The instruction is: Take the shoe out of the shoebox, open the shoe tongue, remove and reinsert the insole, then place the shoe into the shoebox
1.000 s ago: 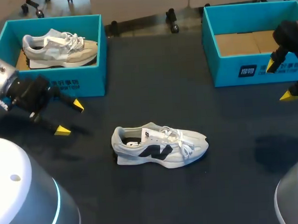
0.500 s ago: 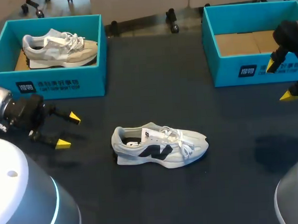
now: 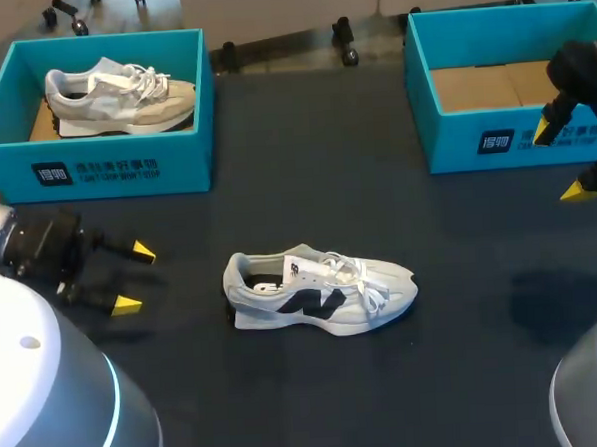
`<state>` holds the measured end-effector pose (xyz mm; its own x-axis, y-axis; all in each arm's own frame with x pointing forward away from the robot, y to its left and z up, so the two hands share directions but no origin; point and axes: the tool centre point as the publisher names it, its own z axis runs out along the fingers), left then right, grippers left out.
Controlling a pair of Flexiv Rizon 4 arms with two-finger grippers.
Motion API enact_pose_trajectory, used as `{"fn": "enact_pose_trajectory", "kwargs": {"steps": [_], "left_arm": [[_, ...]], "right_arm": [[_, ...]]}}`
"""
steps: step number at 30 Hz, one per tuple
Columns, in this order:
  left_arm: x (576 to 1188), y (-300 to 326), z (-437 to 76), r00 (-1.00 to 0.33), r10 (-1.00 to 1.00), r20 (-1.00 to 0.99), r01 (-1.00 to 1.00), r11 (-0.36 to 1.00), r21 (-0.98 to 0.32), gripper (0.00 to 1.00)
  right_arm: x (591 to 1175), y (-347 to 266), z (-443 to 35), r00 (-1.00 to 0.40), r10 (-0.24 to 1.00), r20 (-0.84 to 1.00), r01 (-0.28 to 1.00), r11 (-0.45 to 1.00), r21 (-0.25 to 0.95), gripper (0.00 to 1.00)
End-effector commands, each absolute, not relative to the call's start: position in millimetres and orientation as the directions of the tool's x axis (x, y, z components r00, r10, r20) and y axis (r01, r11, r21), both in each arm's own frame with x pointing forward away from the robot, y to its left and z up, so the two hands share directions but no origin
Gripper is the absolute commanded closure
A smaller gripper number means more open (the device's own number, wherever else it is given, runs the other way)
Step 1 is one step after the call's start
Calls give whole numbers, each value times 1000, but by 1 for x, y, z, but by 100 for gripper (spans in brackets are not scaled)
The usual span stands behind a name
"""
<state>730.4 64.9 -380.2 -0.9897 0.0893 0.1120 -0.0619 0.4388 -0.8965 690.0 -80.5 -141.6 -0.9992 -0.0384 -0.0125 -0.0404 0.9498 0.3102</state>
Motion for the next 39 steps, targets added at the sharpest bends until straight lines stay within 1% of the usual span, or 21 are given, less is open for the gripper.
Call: {"fn": "enact_pose_trajectory", "kwargs": {"steps": [1,22,31,39], "left_arm": [[728,64,-384,-991,78,107,-62,444,-894,0],[728,64,-384,-991,78,107,-62,444,-894,0],[727,49,-390,-996,-9,84,-80,429,-900,0],[726,29,-394,-996,-23,87,-88,422,-902,0]], "right_arm": [[691,-80,-142,-999,-39,-10,-40,950,308,0],[691,-80,-142,-999,-39,-10,-40,950,308,0],[691,-80,-142,-999,-39,-10,-40,950,308,0],[691,-80,-142,-999,-39,-10,-40,950,308,0]]}}
